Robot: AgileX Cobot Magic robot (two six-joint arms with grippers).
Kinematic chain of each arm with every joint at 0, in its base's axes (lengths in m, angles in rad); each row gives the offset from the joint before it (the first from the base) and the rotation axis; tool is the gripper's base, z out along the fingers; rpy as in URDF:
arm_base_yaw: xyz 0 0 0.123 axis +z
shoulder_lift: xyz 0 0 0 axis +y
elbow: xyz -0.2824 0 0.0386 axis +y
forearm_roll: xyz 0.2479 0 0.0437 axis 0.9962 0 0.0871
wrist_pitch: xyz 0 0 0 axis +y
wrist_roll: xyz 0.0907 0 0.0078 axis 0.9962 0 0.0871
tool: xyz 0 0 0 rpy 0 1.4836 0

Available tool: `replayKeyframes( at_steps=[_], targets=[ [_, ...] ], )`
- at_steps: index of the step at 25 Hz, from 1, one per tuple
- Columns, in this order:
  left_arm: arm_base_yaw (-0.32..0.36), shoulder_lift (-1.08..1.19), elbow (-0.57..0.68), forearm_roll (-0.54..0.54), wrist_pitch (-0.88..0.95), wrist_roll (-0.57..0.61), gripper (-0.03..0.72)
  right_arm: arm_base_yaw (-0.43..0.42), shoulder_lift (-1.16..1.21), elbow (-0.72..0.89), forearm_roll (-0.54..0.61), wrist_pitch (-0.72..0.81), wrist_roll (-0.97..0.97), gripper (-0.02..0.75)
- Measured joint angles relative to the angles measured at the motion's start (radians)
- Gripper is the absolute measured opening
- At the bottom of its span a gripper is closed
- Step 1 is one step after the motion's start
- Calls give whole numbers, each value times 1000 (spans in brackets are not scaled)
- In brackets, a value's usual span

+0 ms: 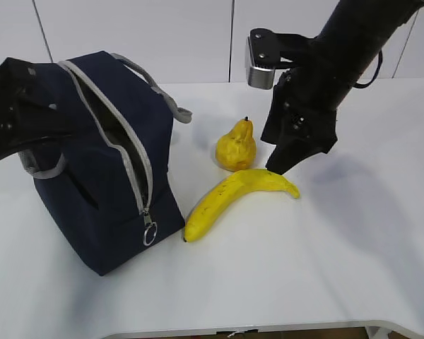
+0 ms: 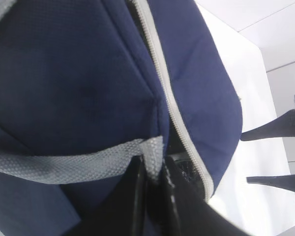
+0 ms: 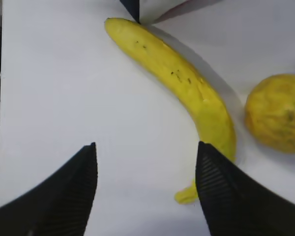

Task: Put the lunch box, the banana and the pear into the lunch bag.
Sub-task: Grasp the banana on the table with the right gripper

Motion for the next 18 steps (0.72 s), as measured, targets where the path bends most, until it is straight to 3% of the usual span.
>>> replayKeyframes(
  at_steps=[10, 15, 18],
  targets=[
    [0, 0, 0, 2, 0, 0, 10, 0, 54, 0, 15, -47, -291, 513],
    [0, 0, 0, 2, 0, 11, 10, 0, 73, 0, 80, -98, -514, 513],
    [0, 0, 0, 2, 0, 19, 10, 0, 97, 0, 128, -129, -552, 513]
  ],
)
